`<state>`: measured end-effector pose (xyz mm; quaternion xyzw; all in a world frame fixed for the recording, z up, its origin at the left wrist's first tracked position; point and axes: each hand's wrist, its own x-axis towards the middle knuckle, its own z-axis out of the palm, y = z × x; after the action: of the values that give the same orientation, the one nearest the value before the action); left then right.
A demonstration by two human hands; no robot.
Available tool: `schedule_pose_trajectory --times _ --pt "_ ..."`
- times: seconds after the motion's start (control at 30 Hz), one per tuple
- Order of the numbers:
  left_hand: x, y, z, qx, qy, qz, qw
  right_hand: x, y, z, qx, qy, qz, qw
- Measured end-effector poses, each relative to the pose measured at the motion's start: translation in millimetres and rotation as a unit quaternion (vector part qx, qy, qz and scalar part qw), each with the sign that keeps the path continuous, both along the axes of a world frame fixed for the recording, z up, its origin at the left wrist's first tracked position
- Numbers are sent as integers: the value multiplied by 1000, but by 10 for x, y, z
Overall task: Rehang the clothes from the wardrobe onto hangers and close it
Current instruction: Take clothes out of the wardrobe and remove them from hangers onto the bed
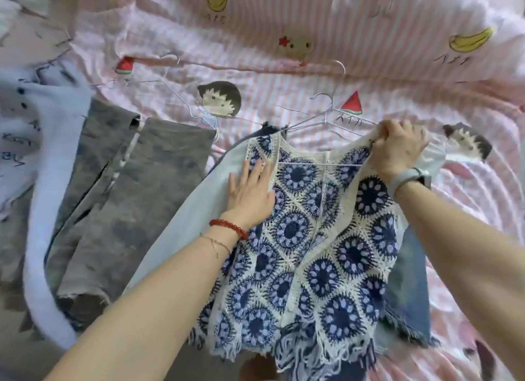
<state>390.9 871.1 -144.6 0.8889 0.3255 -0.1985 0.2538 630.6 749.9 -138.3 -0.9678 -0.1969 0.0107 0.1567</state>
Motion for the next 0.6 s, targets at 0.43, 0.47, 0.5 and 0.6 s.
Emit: schedule_pose_trajectory --times 0.43,0.47,0.5,0.6 --pt "-292 239 124 113 -31 20 993 -841 350 -46 -130 140 145 971" --pt "-423 257 231 115 -50 54 991 -980 412 65 -107 129 167 972" --pt "-588 258 338 112 -63 85 988 -1152 474 180 -83 120 191 971" --pt "-1254 144 634 126 -64 171 975 -1808 603 485 -25 120 274 954"
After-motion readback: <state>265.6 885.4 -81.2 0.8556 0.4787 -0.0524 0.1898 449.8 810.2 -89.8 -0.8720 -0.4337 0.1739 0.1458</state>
